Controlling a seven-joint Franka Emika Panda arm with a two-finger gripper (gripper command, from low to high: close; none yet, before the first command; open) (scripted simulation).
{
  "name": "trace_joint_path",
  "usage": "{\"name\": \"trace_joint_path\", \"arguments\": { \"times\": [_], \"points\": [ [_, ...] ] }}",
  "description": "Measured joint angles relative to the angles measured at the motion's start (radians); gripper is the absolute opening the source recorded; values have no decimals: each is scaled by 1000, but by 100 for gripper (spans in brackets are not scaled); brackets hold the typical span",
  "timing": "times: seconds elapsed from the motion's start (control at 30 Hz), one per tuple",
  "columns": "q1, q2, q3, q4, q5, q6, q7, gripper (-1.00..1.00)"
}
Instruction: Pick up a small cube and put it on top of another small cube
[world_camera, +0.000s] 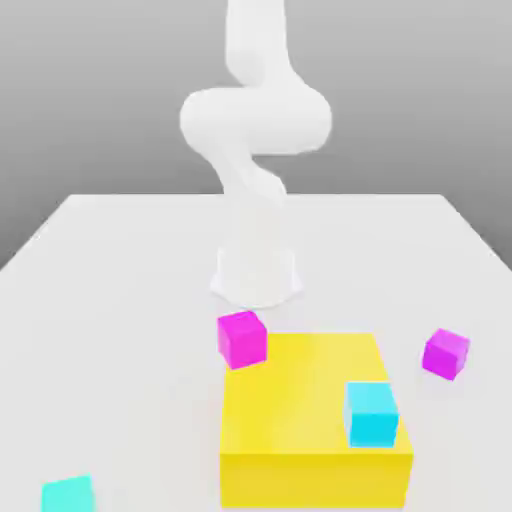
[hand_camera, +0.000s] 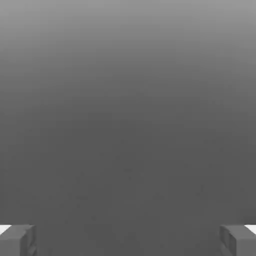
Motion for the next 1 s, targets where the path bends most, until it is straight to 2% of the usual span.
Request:
{"name": "trace_joint_path", "arguments": {
  "times": [0.33, 0.6, 0.8, 1.0],
  "points": [
    [-176, 370, 59, 28, -86, 89, 330, 0],
    [-257, 659, 38, 51, -134, 159, 576, 0],
    [-296, 871, 10, 65, -106, 218, 716, 0],
    [-334, 1076, -8, 79, -12, 279, 809, 0]
  ]
}}
